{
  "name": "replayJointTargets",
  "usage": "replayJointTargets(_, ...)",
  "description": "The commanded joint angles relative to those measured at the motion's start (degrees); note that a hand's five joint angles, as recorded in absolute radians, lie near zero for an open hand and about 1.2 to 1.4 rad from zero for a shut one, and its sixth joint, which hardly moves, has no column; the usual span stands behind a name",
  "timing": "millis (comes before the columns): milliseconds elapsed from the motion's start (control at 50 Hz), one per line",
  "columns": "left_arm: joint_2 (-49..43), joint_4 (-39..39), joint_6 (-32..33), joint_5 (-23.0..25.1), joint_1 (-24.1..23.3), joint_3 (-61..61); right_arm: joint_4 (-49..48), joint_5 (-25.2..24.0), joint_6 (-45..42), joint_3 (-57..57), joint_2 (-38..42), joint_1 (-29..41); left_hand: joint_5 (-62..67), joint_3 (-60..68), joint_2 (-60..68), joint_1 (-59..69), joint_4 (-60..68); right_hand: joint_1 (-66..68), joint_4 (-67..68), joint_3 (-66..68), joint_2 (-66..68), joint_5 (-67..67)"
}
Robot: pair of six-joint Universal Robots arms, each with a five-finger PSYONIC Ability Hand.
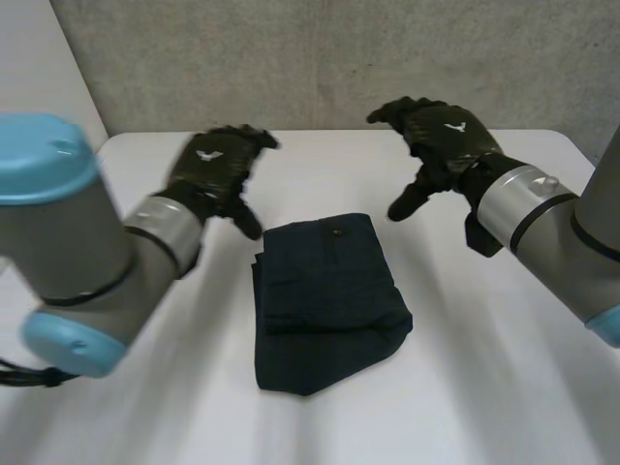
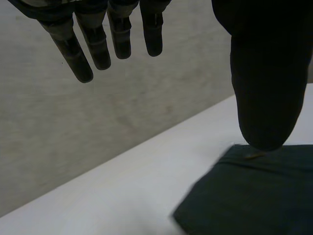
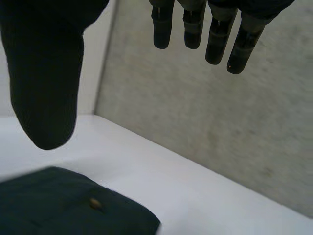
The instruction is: Fold the shorts.
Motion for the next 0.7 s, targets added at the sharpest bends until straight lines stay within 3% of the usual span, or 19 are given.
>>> replayJointTargets(20,-16.3,-1.7,0.3,-0.4,-7.5,13.0,5.7,1.5,-1.2,-6.2,10.2,-0.5,1.3,0.6,0.8,-0.1,0.8,-1.9,-3.8,-2.4,-2.8,-3.9)
replayJointTargets(240,-27.8,-17.8,1.3,-14.3,-8.0,22.3,13.1,-2.4,-4.6,-14.6,24.5,-0.2,1.0,0.3,0.4,-0.4,0.4,-1.9,-3.8,-2.4,-2.8,-3.9)
replayJointTargets(500,-22.7,-20.5,1.9,-15.7,-9.8,13.5,16.1,-1.3,-18.4,-15.4,29.8,0.1,1.0,0.3,0.4,-0.4,0.4,-1.9,-3.8,-2.4,-2.8,-3.9)
replayJointTargets(700,-19.6,-20.3,3.9,-15.4,-9.7,9.9,15.5,-0.9,-19.9,-14.8,26.8,1.2,0.8,0.1,0.3,-0.6,0.3,-1.9,-3.8,-2.4,-2.8,-3.9)
